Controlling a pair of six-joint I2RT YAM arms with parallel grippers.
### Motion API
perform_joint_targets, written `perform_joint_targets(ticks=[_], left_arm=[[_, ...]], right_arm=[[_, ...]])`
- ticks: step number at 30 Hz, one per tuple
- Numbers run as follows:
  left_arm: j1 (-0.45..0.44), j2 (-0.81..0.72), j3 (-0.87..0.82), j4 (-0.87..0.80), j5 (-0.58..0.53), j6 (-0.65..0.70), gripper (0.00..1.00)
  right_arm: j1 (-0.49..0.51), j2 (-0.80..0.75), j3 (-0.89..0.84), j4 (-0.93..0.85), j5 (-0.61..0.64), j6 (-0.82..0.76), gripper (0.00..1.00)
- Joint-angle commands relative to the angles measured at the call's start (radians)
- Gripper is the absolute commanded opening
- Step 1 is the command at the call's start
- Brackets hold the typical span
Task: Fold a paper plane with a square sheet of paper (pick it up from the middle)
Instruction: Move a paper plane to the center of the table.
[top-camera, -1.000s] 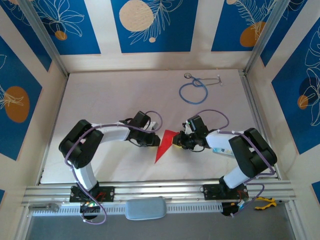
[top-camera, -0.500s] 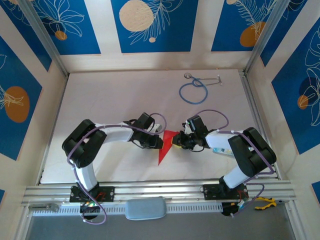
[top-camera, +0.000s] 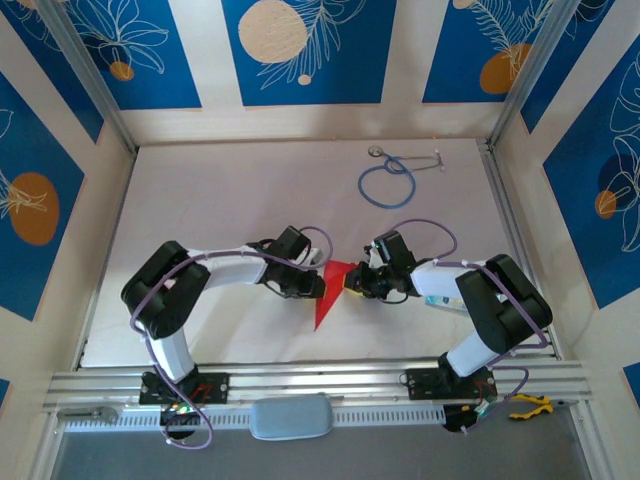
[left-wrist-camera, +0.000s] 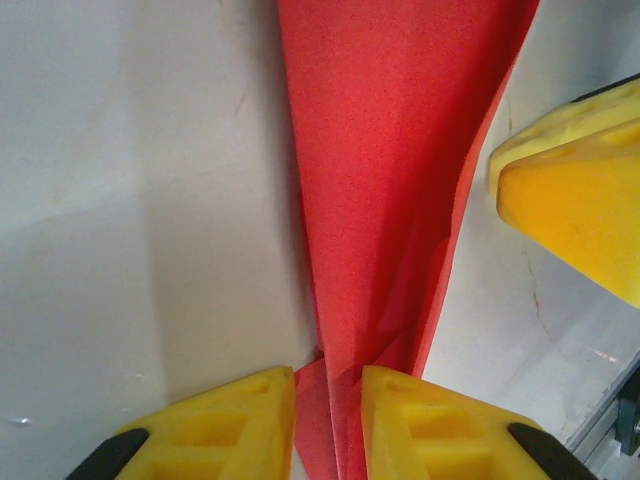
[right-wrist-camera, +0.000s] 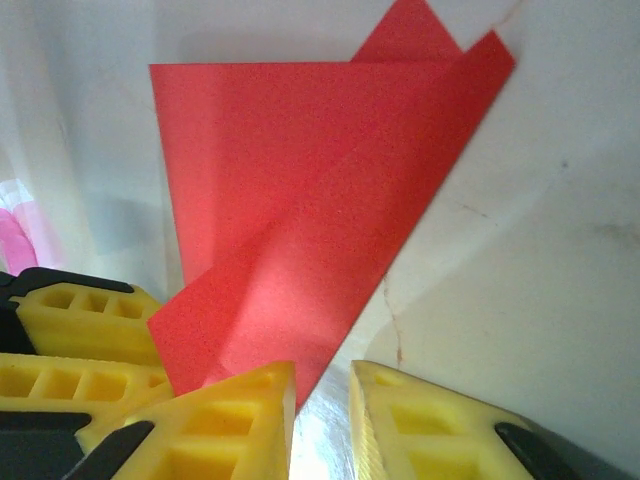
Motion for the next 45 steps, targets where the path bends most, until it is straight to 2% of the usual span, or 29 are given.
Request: perform_joint_targets(ticks=[1,15,26,36,45], left_arm=[[-0.013,-0.016,-0.012,-0.047,-0.043,-0.033,0.25],[-0.029,-0.081,0.016,-0.11,-0.11,-0.028,0.29],[-0.034,-0.027,0.017,-0.063,-0.037,-0.047,0.29],[-0.046,0.022,0.028,-0.059,-0.015,-0.045,0.29],[-0.05,0.038,0.029,0.013,0.044,-0.07,0.27]], right_arm=[[0.023,0.031,0.014,-0.008,-0.017,0.01,0.22],[0.032,0.037,0.015,-0.001,-0.017,0.01,0.22],[0.036,0.049,0.023,0.003,-0.023,0.011,0.21],[0.038,0.062,0.027,0.008,-0.028,0.013,0.21],[0.052,0.081,0.034,0.02,-0.04,0.017,0.21]])
